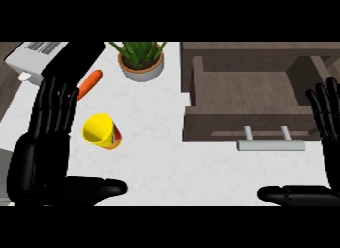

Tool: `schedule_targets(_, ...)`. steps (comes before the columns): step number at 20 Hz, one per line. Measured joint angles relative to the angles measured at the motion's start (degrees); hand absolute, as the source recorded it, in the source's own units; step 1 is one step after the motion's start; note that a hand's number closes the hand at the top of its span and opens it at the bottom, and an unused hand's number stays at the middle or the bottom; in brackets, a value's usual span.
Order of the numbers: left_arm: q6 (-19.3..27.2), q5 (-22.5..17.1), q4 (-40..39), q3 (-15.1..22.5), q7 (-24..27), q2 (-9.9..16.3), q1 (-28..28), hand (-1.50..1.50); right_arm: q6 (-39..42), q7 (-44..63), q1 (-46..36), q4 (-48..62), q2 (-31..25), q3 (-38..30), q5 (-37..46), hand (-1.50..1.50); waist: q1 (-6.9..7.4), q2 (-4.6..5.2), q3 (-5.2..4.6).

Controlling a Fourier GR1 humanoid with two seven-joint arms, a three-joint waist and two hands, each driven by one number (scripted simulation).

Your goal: Pick up the cup, place it into the drawer and close the drawer

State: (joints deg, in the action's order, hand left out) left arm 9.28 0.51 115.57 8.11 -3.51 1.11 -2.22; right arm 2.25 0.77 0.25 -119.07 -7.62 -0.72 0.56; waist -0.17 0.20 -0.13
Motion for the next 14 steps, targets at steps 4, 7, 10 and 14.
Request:
schedule_targets(4, 1.57, -3.60, -1.72, -0.13, 0.29, -0.68, 0.79, -1.50, 0.63, 0.44, -2.00, 2.50, -0.34, -0.08, 0.82, -1.50, 0.15, -0.12, 0.08)
schedule_targets(7, 1.88, -5.69, -5.76, -0.92, 3.17, -0.89, 1.01, -1.50, 1.86, 1.47, -1.55, 1.29, -1.00, -0.83, 0.05, -1.50, 0.09, -0.16, 0.11)
schedule_targets(10, 1.41, -6.64, -6.87, -1.88, 4.72, -0.89, 3.37, -1.50, 2.62, -0.03, -1.84, 3.20, -1.01, -1.81, -0.28, -1.50, 0.18, -0.19, 0.11)
schedule_targets(14, 1.15, -7.04, -10.12, -4.23, 7.39, -0.17, 5.11, -1.50, 2.56, -0.09, -2.80, 4.08, -0.47, -1.67, 0.32, -1.50, 0.24, -0.20, 0.11)
